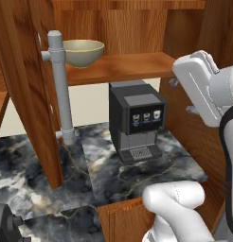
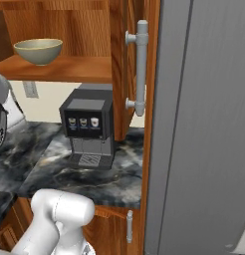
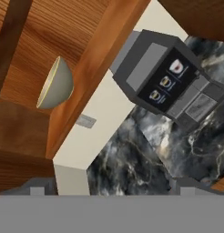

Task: Pick up the bowls from the cabinet and place each bowl in front of a stool on the dining counter.

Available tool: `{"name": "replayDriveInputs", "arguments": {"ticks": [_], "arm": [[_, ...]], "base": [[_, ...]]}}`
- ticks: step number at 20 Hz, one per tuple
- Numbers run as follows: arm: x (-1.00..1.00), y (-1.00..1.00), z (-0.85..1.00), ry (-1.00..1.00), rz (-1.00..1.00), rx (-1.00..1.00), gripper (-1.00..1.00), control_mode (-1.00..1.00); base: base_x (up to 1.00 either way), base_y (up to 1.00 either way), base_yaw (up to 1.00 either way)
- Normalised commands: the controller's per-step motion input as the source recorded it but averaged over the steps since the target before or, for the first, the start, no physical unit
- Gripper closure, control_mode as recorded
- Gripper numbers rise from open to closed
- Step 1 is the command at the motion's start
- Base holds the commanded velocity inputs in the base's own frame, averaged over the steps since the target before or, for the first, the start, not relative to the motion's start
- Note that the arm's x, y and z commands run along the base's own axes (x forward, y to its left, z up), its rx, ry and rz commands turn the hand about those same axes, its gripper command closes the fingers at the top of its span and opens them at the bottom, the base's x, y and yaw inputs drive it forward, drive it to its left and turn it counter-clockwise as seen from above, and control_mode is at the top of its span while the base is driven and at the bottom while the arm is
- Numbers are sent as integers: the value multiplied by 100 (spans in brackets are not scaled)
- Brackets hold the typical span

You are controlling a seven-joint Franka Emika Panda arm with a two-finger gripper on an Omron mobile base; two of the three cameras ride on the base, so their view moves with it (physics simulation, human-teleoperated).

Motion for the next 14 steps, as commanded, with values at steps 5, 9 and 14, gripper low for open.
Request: {"name": "replayDriveInputs", "arguments": {"ticks": [5, 9, 14], "arm": [[22, 0, 23, 0, 0, 3, -100, -100], [21, 0, 24, 0, 0, 3, -100, -100], [19, 0, 22, 1, 0, 1, -100, -100]], "base": [[0, 0, 0], [0, 0, 0], [0, 0, 0]]}}
